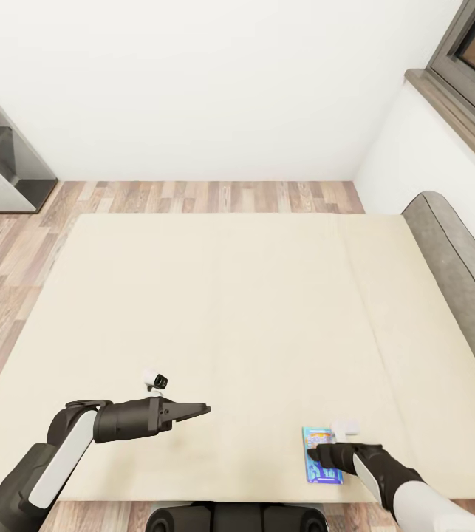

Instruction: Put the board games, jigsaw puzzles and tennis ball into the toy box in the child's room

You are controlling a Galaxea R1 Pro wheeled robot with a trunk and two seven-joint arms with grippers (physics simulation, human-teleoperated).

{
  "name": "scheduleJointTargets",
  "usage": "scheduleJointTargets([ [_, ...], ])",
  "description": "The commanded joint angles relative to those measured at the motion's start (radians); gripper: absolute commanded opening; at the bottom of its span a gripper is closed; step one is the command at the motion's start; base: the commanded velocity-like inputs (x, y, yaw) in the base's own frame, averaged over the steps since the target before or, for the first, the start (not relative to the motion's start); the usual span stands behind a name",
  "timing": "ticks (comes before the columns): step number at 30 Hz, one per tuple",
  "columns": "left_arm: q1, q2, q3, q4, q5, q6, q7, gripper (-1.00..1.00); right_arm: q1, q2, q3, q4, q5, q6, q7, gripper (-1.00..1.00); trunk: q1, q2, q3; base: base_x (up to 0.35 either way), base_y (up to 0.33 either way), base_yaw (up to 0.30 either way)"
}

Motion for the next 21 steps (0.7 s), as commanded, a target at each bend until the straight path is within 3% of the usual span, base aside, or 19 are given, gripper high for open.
scheduleJointTargets([
  [1, -0.001, 0.001, -0.001, 0.000, 0.002, 0.004, -0.002, 1.00, 0.000, 0.000, -0.003, 0.000, 0.002, 0.006, 0.004, 1.00, 0.001, -0.002, -0.001, 0.000, 0.000, 0.000],
  [21, -0.001, -0.001, -0.001, 0.000, 0.001, 0.004, 0.000, 1.00, 0.002, 0.001, -0.002, 0.010, -0.001, 0.004, 0.004, 1.00, 0.001, -0.002, -0.001, 0.000, 0.000, 0.000],
])
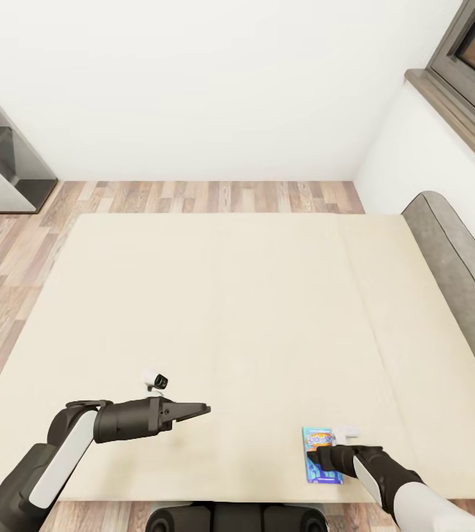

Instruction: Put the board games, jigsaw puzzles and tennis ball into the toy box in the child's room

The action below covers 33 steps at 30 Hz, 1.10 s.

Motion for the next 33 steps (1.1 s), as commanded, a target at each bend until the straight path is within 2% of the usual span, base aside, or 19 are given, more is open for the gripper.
scheduleJointTargets([
  [1, -0.001, 0.000, -0.001, 0.000, 0.002, 0.004, -0.001, 1.00, 0.000, 0.000, -0.003, -0.002, 0.001, 0.006, 0.004, 1.00, 0.001, -0.001, -0.001, 0.000, 0.000, 0.000],
  [13, -0.001, 0.001, -0.001, 0.000, 0.002, 0.004, -0.002, 1.00, -0.001, 0.000, -0.005, -0.005, -0.004, -0.001, 0.004, 1.00, 0.001, -0.001, -0.001, 0.000, 0.000, 0.000],
  [21, -0.001, 0.001, 0.000, 0.000, 0.000, 0.004, -0.001, 1.00, -0.001, 0.005, -0.006, -0.005, -0.005, -0.060, 0.004, 1.00, 0.001, -0.001, -0.001, 0.000, 0.000, 0.000],
  [33, -0.001, 0.001, -0.001, 0.000, 0.000, 0.004, -0.001, 1.00, -0.001, 0.006, -0.005, -0.004, -0.006, -0.064, 0.004, 1.00, 0.001, -0.001, -0.001, 0.000, 0.036, 0.000],
])
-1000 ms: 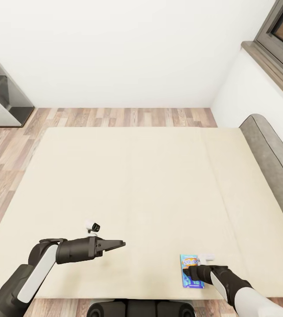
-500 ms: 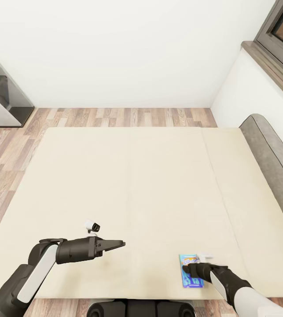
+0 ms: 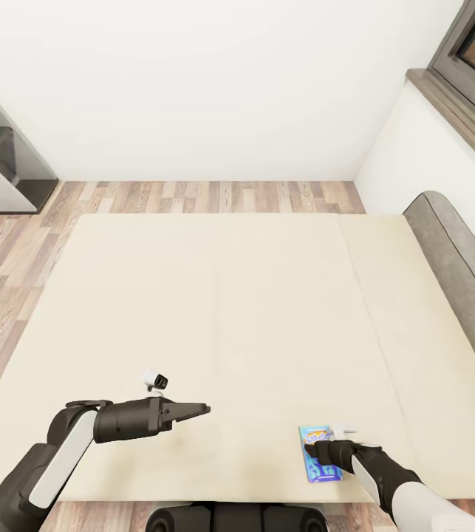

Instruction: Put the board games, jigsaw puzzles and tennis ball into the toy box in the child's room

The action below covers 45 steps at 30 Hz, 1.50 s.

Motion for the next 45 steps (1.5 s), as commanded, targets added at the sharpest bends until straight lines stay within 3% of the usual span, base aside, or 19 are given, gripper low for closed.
scheduleJointTargets([
  [1, -0.001, 0.001, -0.001, 0.000, 0.002, 0.004, -0.002, 1.00, 0.000, 0.000, -0.003, -0.002, 0.001, 0.007, 0.004, 1.00, 0.001, -0.001, -0.001, 0.000, 0.039, 0.000],
  [33, -0.001, 0.001, -0.001, 0.000, 0.002, 0.005, -0.003, 1.00, 0.000, 0.000, -0.003, -0.002, 0.010, 0.015, 0.004, 1.00, 0.001, -0.001, -0.001, 0.000, 0.020, 0.000],
  [45, -0.001, 0.001, -0.001, 0.000, 0.002, 0.005, -0.003, 1.00, -0.001, 0.000, -0.003, -0.002, 0.010, 0.015, 0.004, 1.00, 0.001, -0.001, -0.001, 0.000, 0.132, 0.000],
])
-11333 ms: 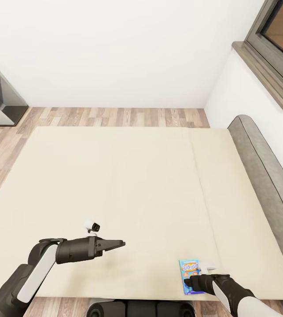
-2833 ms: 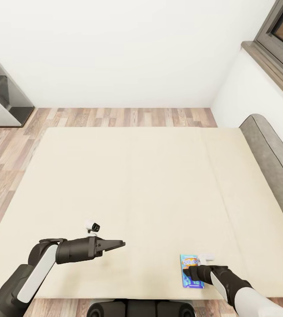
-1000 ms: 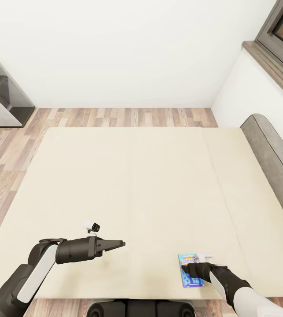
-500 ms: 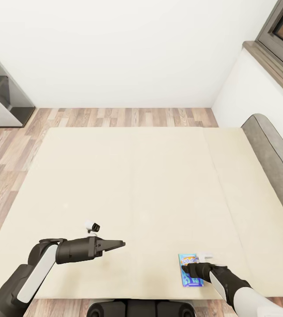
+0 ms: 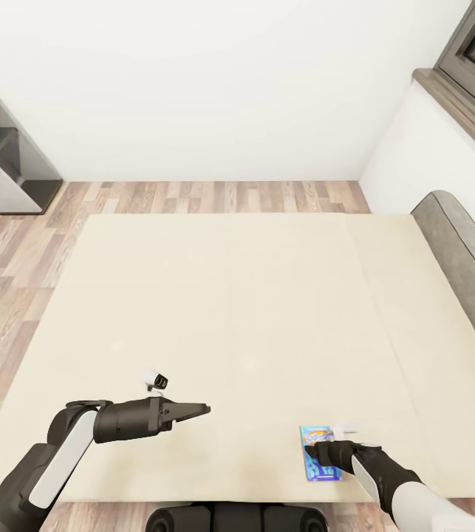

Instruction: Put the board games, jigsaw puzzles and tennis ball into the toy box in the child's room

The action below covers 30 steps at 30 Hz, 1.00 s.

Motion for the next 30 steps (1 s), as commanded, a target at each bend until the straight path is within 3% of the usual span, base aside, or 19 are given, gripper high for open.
scheduleJointTargets([
  [1, -0.001, 0.001, -0.001, 0.000, 0.002, 0.004, -0.002, 1.00, 0.000, 0.000, -0.003, -0.002, 0.001, 0.006, 0.004, 1.00, 0.001, -0.001, -0.001, 0.000, 0.161, 0.000],
  [30, -0.001, 0.001, -0.001, 0.000, 0.002, 0.004, -0.003, 1.00, 0.000, 0.000, -0.002, -0.002, 0.002, 0.007, 0.004, 1.00, 0.001, -0.001, -0.001, 0.000, 0.158, 0.000],
])
